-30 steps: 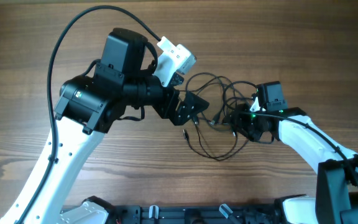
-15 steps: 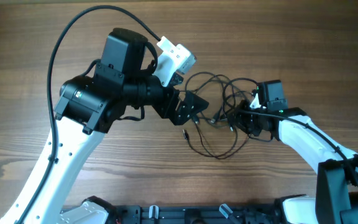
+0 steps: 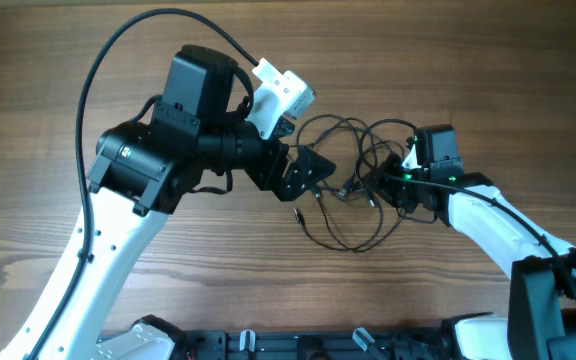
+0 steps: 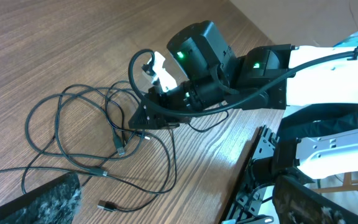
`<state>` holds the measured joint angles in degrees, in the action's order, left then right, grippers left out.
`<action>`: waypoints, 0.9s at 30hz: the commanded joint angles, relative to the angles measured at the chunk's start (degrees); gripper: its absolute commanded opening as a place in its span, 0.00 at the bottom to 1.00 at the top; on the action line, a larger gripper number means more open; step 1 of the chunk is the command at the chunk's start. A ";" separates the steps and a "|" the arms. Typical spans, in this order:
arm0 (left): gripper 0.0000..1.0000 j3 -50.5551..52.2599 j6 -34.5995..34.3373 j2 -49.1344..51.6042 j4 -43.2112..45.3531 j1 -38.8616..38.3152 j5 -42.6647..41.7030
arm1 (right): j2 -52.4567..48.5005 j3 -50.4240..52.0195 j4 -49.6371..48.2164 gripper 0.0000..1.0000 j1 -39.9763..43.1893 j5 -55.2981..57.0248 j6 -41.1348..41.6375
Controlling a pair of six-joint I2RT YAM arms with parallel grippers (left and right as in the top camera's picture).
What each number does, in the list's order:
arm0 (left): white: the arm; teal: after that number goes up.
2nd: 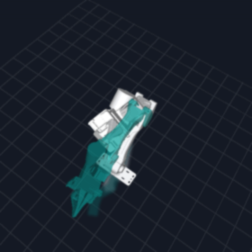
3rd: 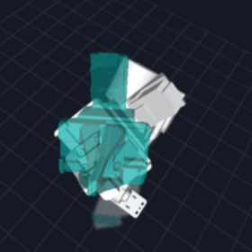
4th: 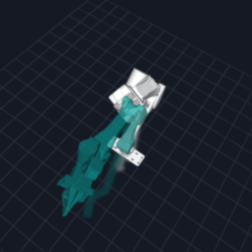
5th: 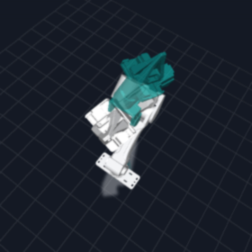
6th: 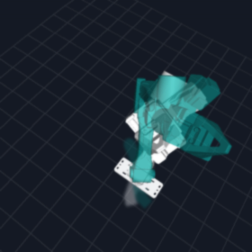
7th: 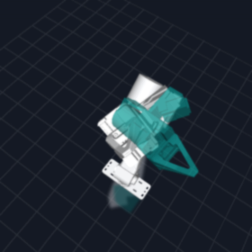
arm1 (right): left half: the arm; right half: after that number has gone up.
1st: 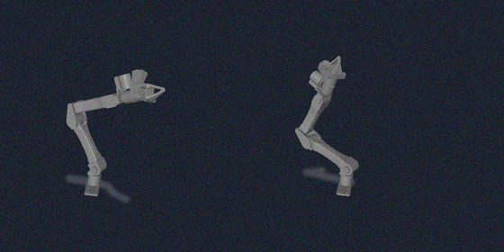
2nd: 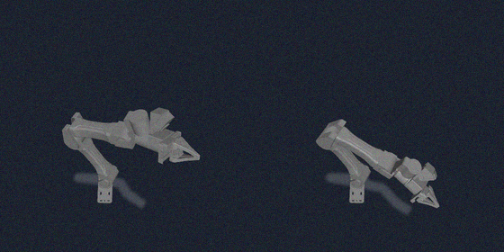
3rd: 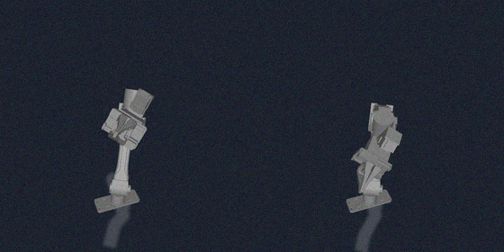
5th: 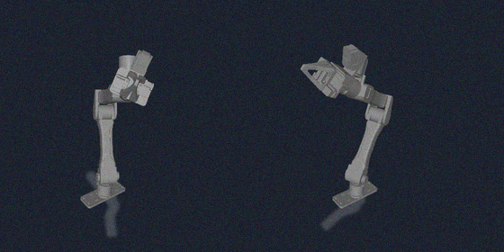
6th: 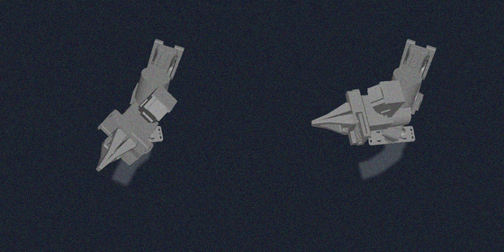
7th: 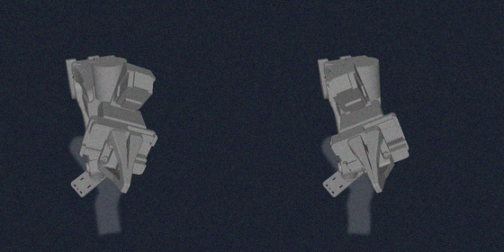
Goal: Untangle cables
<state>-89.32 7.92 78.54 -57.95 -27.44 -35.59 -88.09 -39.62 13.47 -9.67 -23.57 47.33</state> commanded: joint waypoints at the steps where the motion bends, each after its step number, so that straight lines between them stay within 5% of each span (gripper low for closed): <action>1: 1.00 -0.70 1.09 0.24 0.00 -0.15 0.35 | -0.96 0.33 -2.45 0.24 -0.13 0.28 0.68; 22: 1.00 -0.70 1.07 0.24 -0.20 -0.15 0.35 | -4.02 0.39 -7.78 0.27 -0.61 5.38 0.87; 27: 1.00 -0.70 1.07 0.24 -0.26 -0.15 0.35 | -6.71 0.37 -11.13 0.04 -2.32 4.09 0.72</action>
<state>-89.32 7.90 78.56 -58.13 -27.44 -35.40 -93.03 -39.51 3.31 -10.98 -19.05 48.34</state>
